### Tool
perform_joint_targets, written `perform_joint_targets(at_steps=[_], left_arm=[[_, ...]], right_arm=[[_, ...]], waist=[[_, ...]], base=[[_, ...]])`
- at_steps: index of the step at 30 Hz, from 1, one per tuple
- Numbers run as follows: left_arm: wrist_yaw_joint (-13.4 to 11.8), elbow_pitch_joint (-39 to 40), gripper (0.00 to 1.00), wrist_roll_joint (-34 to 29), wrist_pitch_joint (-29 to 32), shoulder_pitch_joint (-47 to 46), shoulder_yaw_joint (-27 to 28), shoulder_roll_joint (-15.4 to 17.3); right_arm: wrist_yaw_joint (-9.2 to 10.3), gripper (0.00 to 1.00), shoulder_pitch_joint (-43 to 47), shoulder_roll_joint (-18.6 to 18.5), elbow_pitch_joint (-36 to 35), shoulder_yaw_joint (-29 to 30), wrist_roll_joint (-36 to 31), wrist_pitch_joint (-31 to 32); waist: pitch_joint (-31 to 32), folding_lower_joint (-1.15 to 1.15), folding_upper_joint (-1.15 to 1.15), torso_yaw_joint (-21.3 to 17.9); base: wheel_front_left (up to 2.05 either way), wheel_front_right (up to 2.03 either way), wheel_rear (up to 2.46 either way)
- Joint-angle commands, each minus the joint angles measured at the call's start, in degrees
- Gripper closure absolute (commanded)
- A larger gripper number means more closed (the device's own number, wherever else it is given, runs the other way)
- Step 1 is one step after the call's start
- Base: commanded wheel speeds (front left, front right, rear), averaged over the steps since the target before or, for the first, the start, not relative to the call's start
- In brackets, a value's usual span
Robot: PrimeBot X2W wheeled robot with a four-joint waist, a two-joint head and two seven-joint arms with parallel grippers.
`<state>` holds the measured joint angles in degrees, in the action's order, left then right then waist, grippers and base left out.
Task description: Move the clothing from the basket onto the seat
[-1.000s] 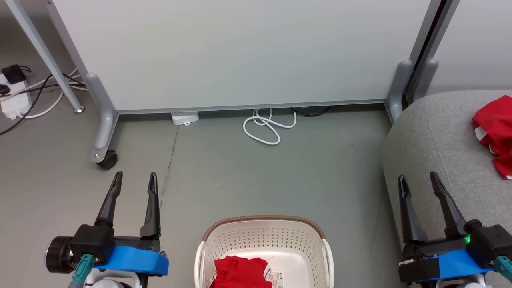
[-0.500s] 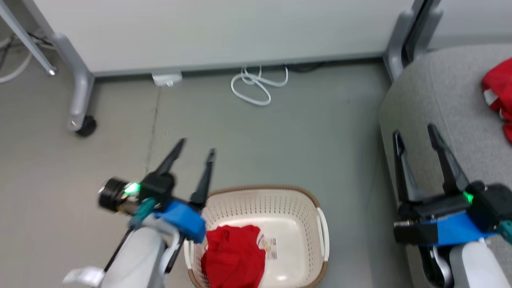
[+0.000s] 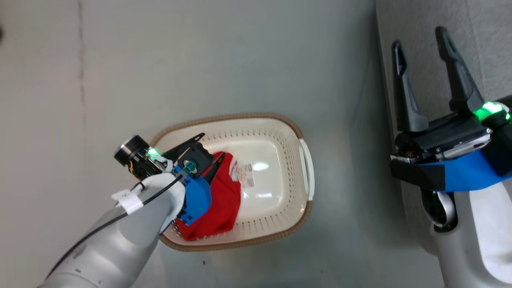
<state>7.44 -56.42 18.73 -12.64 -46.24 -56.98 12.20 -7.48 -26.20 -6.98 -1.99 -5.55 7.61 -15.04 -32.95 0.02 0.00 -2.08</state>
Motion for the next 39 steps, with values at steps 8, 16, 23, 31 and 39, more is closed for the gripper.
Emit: perform_joint_targets(at_steps=[8, 16, 23, 31, 39], left_arm=[[0.0, -7.84, 0.0, 3.47, 9.29, -8.51, -12.94, 1.97], [0.0, -11.17, 0.0, -1.98, 18.46, -11.96, -16.45, 2.89], [0.01, -13.36, 0.0, -7.11, 25.13, -13.08, -16.54, 2.97], [0.01, -12.51, 0.0, -9.28, 25.85, -15.2, -16.54, 2.31], [0.01, -11.79, 0.65, -9.61, 24.78, -16.56, -16.55, 0.66]], right_arm=[[-0.03, 0.0, -5.92, 0.49, -2.23, -1.24, -0.43, -0.21], [-0.03, 0.0, -8.07, 1.44, -4.01, -1.42, -1.12, -0.22], [-0.03, 0.0, -7.12, 2.34, -6.04, -0.35, -2.53, -0.22], [-0.03, 0.0, -5.51, 3.18, -8.95, 0.55, -3.38, -0.21], [-0.03, 0.0, -5.09, 3.62, -10.13, 0.63, -3.99, -0.22]], waist=[[-14.2, -0.02, 0.0, -4.56], [-20.11, -0.02, 0.0, -6.39], [-23.92, -0.02, 0.0, -7.75], [-27.56, -0.02, 0.0, -8.52], [-28.64, -0.02, 0.0, -8.43]], base=[[0.0, 0.0, 0.0], [0.0, 0.0, 0.0], [0.0, 0.0, 0.0], [0.0, 0.0, 0.0], [0.0, 0.0, 0.0]])
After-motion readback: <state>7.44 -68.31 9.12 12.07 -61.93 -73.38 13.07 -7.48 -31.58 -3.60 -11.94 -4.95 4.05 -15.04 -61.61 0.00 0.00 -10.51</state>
